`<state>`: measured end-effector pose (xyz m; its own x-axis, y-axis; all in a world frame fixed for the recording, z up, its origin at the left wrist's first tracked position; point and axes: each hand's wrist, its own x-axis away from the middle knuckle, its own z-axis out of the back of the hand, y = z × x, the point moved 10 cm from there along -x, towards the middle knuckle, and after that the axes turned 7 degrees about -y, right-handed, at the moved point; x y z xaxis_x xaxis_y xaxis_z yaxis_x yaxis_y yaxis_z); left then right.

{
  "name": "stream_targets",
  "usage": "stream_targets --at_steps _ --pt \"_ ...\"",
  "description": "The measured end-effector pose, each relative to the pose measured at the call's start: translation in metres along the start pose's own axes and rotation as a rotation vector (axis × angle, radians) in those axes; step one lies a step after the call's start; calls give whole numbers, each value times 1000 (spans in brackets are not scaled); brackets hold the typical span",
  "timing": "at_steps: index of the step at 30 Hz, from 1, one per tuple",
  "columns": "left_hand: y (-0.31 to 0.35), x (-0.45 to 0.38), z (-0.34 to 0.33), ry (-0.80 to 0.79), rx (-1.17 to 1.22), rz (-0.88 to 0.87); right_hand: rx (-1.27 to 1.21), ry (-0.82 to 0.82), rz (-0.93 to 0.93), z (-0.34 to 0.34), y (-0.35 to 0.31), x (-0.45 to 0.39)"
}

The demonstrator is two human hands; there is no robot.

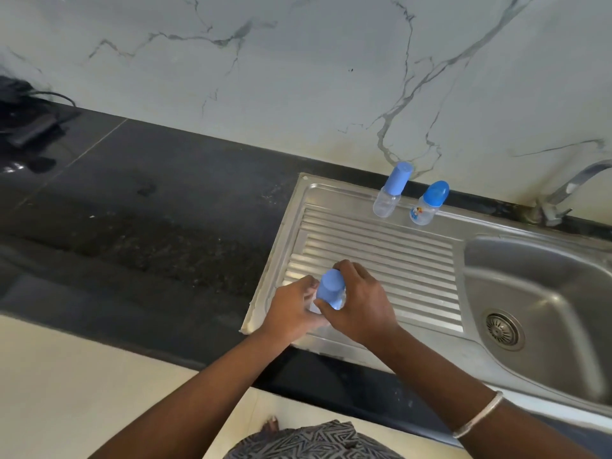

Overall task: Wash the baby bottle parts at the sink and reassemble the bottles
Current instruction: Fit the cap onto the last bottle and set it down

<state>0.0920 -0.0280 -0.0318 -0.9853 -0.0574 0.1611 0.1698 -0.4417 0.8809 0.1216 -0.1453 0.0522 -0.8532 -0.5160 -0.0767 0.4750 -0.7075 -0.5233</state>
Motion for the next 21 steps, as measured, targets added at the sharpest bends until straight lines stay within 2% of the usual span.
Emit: stream_targets --at_steps 3,9,15,19,21 --pt "-3 1 -1 14 6 23 -58 -81 73 -6 4 1" --pt "-6 2 -3 -19 24 74 -46 -59 85 -10 13 -4" --pt "-4 7 -2 -3 34 116 -88 -43 178 -10 11 -2" --pt "0 7 -2 -9 -7 120 -169 -25 138 -11 15 -1" --pt "2 6 -1 -6 -21 102 -251 -71 105 -14 23 -1"
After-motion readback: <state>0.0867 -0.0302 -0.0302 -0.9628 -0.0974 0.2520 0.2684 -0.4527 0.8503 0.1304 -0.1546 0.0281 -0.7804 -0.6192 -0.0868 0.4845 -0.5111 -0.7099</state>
